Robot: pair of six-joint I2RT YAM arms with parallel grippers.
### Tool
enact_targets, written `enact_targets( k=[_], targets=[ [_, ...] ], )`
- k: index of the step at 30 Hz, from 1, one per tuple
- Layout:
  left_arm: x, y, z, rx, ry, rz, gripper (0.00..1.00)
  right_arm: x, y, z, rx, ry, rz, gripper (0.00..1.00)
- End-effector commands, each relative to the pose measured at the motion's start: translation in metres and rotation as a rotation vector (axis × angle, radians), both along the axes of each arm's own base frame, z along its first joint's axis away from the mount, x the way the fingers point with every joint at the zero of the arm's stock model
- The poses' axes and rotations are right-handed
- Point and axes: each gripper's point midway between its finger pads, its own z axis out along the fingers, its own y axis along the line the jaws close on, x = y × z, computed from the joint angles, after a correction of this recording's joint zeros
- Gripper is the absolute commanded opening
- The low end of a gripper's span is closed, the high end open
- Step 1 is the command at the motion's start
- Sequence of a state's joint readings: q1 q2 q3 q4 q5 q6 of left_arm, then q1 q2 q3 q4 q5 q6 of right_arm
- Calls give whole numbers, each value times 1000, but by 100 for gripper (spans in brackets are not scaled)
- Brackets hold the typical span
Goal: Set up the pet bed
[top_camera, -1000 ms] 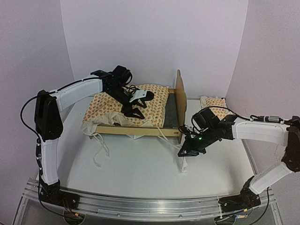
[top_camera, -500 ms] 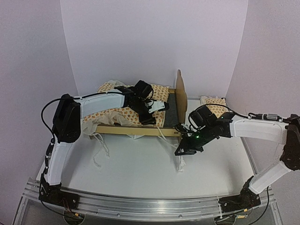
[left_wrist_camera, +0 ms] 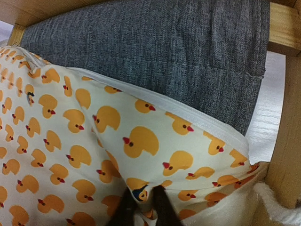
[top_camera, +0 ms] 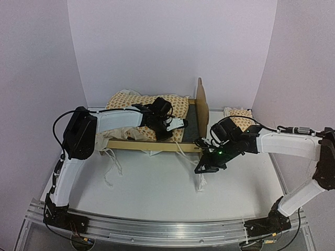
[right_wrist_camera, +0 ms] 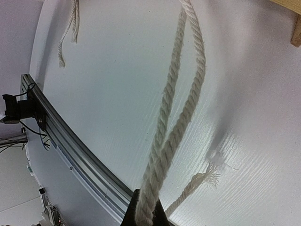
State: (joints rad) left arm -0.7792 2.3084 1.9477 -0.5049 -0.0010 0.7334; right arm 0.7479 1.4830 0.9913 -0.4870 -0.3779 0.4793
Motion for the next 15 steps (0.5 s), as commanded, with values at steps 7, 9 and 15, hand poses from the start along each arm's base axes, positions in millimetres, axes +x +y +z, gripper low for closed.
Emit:
enact_targets(
  k=[7, 9, 15],
  targets=[
    [5, -34, 127, -340, -61, -53, 0, 10, -12, 17, -45, -60, -96, 0],
    [5, -36, 161, -429, -64, -52, 0, 9, -28, 13, -111, -62, -153, 0],
    [-18, -46, 218, -604, 65, -128, 0, 1, -47, 17, -136, -64, -217, 0]
  ],
)
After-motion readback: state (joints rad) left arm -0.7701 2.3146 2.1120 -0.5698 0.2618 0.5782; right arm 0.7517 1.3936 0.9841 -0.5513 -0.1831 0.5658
